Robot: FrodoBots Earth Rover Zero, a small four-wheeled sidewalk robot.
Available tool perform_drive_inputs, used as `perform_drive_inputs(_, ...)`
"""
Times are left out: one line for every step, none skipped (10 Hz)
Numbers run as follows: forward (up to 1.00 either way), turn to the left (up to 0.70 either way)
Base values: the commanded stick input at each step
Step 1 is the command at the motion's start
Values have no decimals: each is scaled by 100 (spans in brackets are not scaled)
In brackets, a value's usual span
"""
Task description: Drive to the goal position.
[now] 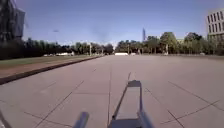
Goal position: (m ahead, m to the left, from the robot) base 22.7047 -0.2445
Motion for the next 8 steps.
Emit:
perform_drive_inputs(100, 0)
perform_drive_inputs(100, 0)
perform_drive_inputs(100, 0)
perform_drive_inputs(100, 0)
perform_drive_inputs(100, 0)
perform_drive_inputs(100, 0)
perform_drive_inputs(100, 0)
perform_drive_inputs(83, 0)
